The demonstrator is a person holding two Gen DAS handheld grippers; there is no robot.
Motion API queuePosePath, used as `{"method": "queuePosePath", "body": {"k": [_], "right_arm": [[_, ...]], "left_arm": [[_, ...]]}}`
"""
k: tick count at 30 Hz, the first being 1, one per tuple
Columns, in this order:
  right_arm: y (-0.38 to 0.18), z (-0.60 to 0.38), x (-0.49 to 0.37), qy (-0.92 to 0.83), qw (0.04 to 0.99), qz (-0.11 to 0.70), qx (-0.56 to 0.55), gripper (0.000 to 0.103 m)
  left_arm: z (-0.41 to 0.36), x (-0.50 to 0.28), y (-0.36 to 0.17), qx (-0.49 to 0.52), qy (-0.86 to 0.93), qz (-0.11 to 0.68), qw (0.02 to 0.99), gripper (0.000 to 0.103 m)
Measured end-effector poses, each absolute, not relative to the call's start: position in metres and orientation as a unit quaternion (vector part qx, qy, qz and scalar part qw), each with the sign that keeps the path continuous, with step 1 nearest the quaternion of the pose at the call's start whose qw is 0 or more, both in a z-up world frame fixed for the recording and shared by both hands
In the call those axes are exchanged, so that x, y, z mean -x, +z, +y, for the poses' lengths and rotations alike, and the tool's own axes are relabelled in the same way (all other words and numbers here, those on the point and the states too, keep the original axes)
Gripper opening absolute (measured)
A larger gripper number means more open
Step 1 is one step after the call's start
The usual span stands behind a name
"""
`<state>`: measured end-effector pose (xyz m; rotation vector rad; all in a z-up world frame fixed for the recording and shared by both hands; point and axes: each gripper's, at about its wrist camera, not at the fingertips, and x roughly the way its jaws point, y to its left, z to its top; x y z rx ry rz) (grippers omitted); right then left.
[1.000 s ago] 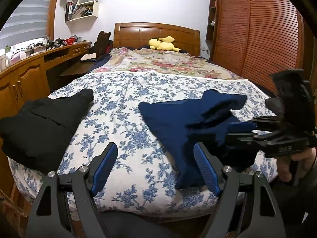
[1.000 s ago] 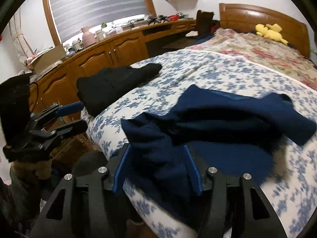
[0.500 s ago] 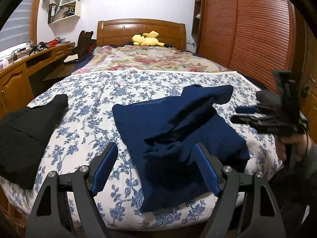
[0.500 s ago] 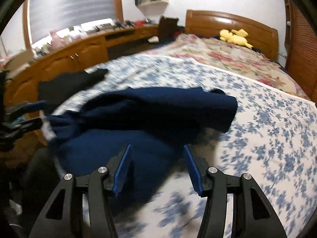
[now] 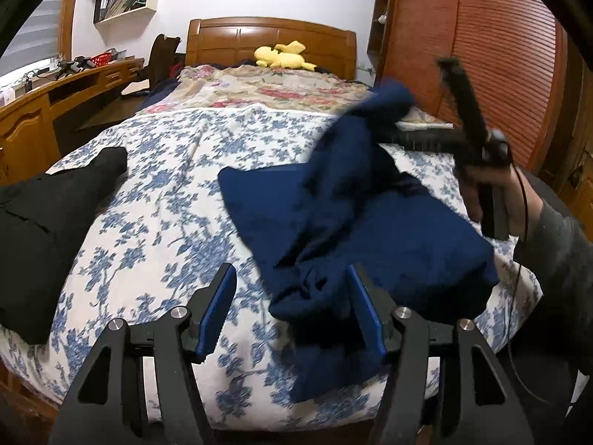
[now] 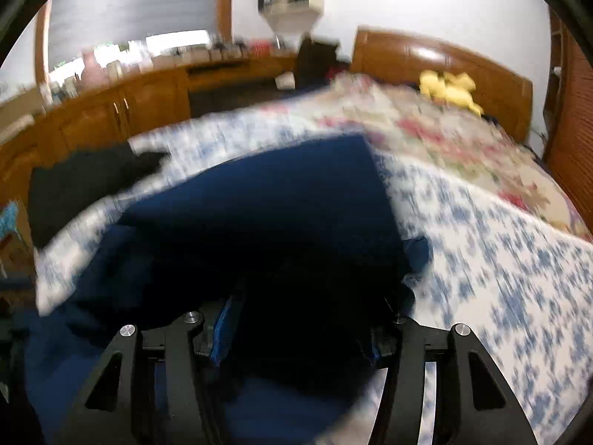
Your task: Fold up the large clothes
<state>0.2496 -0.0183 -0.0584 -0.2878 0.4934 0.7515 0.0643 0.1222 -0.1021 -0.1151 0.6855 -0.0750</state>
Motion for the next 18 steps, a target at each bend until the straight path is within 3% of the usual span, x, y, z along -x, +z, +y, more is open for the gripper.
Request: {"method": "queuePosePath", "body": {"k": [6, 10, 13, 18], "right_arm": [[-0.063, -0.012, -0.239, 0.368, 0.887, 0.227, 0.164, 0.056], [-0.064, -0.022, -0.232, 0.374, 0.881, 0.249, 0.151, 0.056], [-0.058, -0.032, -0.22, 0.387, 0.874, 0.259, 0.141, 0.056], [-0.057, -0.063, -0.206, 0.409, 0.859, 0.279, 0.131, 0.056]], "left_arm": [[0.122, -0.057, -0.097, 0.057, -0.03, 0.334, 0.94, 0.062], [0.114, -0.057, -0.098, 0.046, -0.036, 0.338, 0.939, 0.053], [0.111, -0.057, -0.099, 0.05, -0.051, 0.343, 0.937, 0.033], [0.109, -0.059, -0.1, 0.051, -0.045, 0.347, 0.935, 0.033]]}}
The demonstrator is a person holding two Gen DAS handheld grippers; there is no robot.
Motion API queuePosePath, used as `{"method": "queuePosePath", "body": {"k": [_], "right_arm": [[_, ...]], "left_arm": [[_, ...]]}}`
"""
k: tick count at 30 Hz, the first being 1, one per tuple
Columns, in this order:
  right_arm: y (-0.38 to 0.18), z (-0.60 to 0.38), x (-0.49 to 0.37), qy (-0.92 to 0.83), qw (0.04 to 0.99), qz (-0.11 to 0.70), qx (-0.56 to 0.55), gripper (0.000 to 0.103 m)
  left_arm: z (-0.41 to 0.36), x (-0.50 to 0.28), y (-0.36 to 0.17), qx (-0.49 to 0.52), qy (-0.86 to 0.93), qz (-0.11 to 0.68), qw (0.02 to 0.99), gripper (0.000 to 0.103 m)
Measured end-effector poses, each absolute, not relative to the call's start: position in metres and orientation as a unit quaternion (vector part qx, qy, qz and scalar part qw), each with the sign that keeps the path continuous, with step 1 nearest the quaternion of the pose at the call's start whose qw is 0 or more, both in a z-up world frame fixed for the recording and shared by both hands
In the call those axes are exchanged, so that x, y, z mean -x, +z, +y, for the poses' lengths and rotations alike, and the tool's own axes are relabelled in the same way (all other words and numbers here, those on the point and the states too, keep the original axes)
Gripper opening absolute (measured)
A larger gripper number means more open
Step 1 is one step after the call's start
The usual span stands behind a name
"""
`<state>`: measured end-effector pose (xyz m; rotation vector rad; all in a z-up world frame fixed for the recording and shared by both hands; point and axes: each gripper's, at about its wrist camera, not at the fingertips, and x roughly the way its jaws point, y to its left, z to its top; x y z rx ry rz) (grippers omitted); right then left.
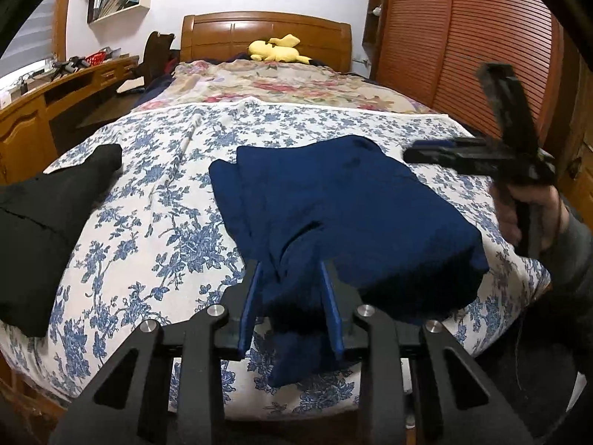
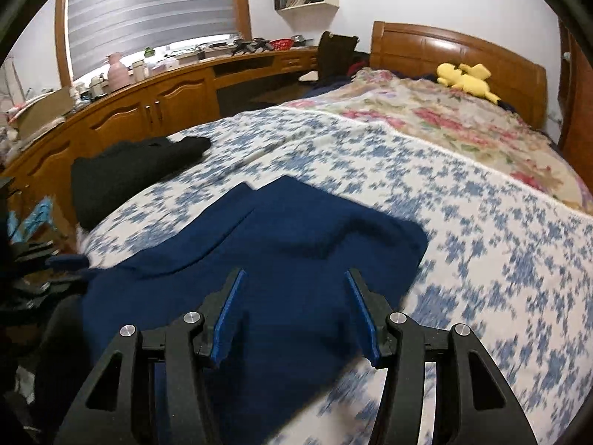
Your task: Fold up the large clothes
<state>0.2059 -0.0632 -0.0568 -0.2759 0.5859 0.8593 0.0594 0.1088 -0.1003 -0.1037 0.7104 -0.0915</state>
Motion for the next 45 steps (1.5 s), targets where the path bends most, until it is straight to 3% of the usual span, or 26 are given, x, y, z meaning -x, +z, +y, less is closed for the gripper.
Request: {"method": "queuePosePath", "body": {"k": [15, 19, 23, 33, 45], "right_arm": [[-0.05, -0.103, -0.162, 0.42, 0.848, 0.285, 0.154, 0.056], [-0.051, -0.106, -0.155, 0.426, 0.845, 0.283, 0.155, 0.056], [-0.048, -0.108, -0.151, 0.436, 0.842, 0.278, 0.152, 0.056], [-0.042, -0.097, -0.137, 0.467, 0.83, 0.266, 0.151, 0.056], [-0.099, -0.086, -0.133, 0.443, 0.819, 0.298, 0.208, 0.056]], "left_arm": [[0.098, -0.052, -0.11, 0.048, -0.026, 0.374, 0.926, 0.032], [0.095, -0.051, -0.111, 0.046, -0.023, 0.38, 0.924, 0.016], [0.089, -0.046, -0.101, 0.046, -0.03, 0.373, 0.926, 0.012], [0.073, -0.027, -0.09, 0.033, -0.057, 0.375, 0.925, 0.011], [0.075, -0.029, -0.112, 0.018, -0.05, 0.384, 0.922, 0.013]]}}
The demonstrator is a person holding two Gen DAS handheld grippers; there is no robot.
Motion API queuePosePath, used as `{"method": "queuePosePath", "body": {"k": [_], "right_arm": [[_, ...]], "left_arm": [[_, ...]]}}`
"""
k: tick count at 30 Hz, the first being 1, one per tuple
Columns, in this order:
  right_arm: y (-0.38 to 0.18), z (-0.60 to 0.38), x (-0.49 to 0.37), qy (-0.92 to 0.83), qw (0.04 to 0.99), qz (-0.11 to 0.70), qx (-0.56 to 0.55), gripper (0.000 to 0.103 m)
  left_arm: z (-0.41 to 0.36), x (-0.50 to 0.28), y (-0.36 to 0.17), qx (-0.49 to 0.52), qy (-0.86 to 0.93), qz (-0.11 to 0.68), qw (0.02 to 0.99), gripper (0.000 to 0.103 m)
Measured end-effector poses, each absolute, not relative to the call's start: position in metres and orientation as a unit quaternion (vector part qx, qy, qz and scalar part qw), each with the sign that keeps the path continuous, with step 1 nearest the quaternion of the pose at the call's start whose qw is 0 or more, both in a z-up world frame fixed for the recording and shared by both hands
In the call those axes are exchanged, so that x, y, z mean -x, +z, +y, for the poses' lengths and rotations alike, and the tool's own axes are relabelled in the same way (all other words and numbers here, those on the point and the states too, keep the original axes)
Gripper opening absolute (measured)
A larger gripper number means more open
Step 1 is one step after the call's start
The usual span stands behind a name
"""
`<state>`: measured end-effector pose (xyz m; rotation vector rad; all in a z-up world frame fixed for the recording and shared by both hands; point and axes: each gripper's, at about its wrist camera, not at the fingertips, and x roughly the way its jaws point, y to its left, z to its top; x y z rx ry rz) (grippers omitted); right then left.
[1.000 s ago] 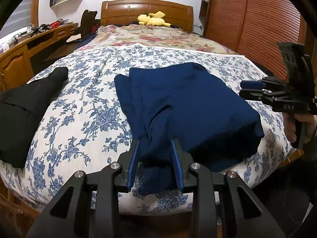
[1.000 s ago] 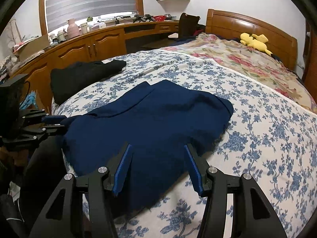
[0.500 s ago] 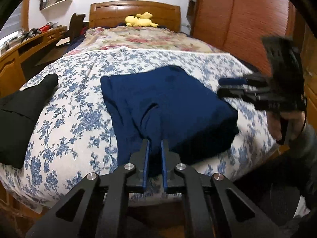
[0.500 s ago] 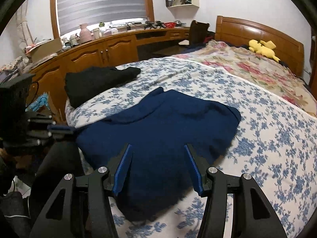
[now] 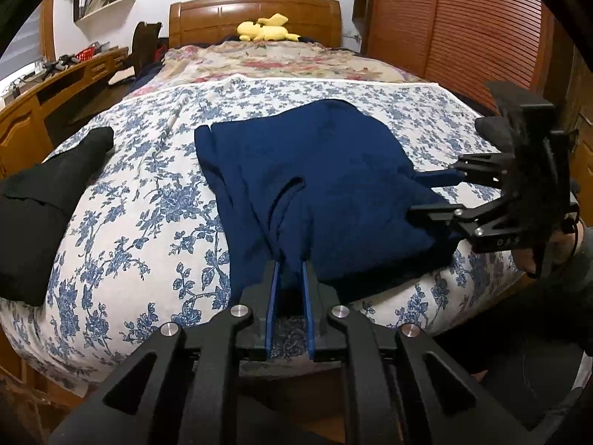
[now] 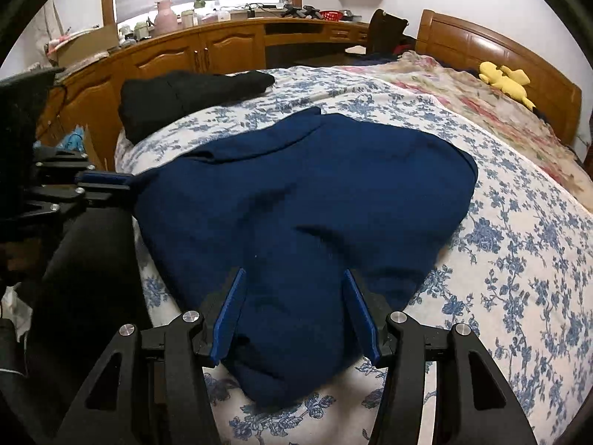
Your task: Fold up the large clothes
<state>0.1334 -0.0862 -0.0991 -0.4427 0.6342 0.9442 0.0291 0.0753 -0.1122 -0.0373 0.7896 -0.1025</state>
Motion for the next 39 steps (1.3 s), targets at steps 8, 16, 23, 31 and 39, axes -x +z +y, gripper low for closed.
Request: {"method": "queuePosePath", "body": {"k": [8, 16, 23, 31, 39], "right_arm": [[-0.087, -0.079, -0.138, 0.452, 0.809, 0.308, 0.214, 0.056], [-0.049, -0.1, -0.161, 0.434, 0.845, 0.254, 0.179, 0.056], [-0.066, -0.089, -0.207, 0.39, 0.864, 0.276, 0.159, 0.056], [-0.071, -0.071, -0.24, 0.357, 0.874, 0.303, 0.133, 0.059], [-0.085, -0.062, -0.286, 0.316, 0.88, 0.336, 0.114, 0.069]], "left_arm": [[0.074, -0.024, -0.104, 0.009, -0.04, 0.375, 0.926, 0.015], [0.078, -0.014, -0.092, -0.003, -0.039, 0.342, 0.939, 0.063], [0.089, -0.015, -0.105, 0.01, -0.03, 0.357, 0.934, 0.074], [0.098, -0.02, -0.122, 0.023, -0.021, 0.374, 0.927, 0.074], [0.104, -0.027, -0.134, 0.03, -0.018, 0.382, 0.923, 0.074]]}}
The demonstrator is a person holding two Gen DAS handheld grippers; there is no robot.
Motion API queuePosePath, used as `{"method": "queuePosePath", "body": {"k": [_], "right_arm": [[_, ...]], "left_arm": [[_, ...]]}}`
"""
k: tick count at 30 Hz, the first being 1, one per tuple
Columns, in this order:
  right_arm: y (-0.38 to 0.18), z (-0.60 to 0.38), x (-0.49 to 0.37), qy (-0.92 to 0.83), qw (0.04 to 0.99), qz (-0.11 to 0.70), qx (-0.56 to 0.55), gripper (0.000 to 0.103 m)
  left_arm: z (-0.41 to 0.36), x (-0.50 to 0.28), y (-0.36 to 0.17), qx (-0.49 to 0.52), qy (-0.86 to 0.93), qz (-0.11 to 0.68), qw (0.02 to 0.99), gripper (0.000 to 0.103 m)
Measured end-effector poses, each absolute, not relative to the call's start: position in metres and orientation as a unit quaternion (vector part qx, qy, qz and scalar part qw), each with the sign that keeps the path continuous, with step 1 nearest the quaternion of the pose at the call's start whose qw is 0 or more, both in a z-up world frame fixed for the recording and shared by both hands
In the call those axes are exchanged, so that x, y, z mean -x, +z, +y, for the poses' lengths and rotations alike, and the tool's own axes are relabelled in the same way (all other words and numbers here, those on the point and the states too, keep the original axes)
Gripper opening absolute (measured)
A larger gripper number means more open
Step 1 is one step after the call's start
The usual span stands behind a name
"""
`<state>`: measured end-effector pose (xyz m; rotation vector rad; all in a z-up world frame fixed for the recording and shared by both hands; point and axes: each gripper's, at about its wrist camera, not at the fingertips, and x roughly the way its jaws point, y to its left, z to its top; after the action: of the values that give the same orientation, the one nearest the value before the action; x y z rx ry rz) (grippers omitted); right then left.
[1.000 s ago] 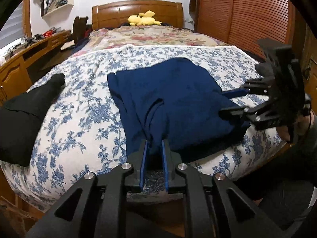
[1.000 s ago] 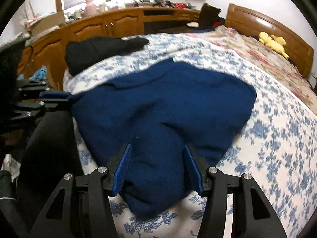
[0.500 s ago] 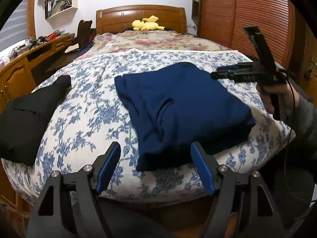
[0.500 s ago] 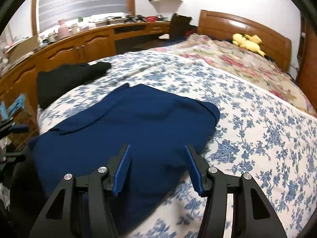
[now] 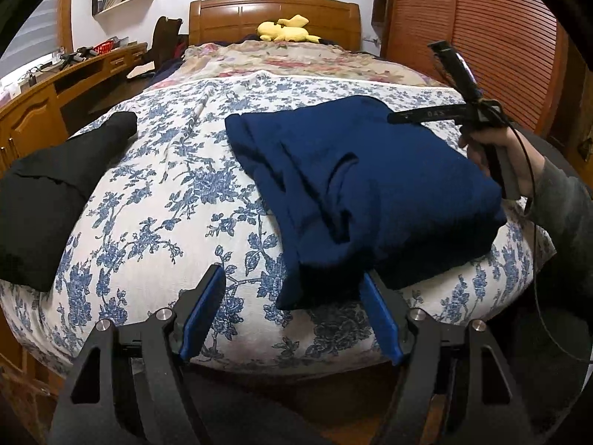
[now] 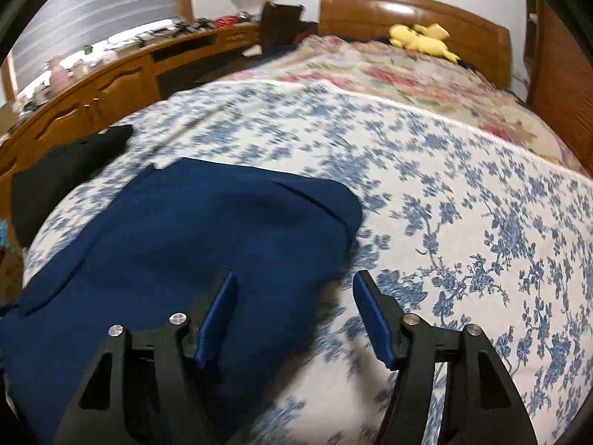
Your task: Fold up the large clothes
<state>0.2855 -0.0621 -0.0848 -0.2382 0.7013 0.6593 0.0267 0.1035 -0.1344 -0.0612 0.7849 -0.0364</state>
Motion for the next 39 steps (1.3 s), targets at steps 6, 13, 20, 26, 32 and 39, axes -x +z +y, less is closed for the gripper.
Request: {"method": "queuePosePath", "body": {"k": [6, 13, 20, 26, 32, 39], "right_arm": [[-0.097, -0.061, -0.322, 0.324, 0.866, 0.375, 0.06, 0.075], [-0.104, -0.053, -0.349, 0.353, 0.843, 0.404, 0.018, 0.075], [-0.104, -0.062, -0.355, 0.403, 0.822, 0.402, -0.007, 0.02], [-0.086, -0.098, -0.342, 0.4, 0.832, 0.382, -0.045, 0.012], [-0.073, -0.134, -0.317, 0.387, 0.844, 0.371, -0.019, 0.012], [-0.084, -0.126, -0.323, 0.369, 0.847, 0.383, 0.004, 0.017]], "left_arm": [[0.107, -0.031, -0.143, 0.037, -0.017, 0.392, 0.919, 0.074], [0.106, -0.032, -0.145, 0.044, -0.015, 0.395, 0.917, 0.074], [0.104, -0.035, -0.143, 0.042, -0.012, 0.396, 0.917, 0.074], [0.107, -0.041, -0.145, 0.057, -0.017, 0.397, 0.916, 0.074], [0.107, -0.05, -0.146, 0.063, -0.023, 0.397, 0.915, 0.074], [0.103, -0.057, -0.146, 0.06, -0.02, 0.396, 0.916, 0.074]]}}
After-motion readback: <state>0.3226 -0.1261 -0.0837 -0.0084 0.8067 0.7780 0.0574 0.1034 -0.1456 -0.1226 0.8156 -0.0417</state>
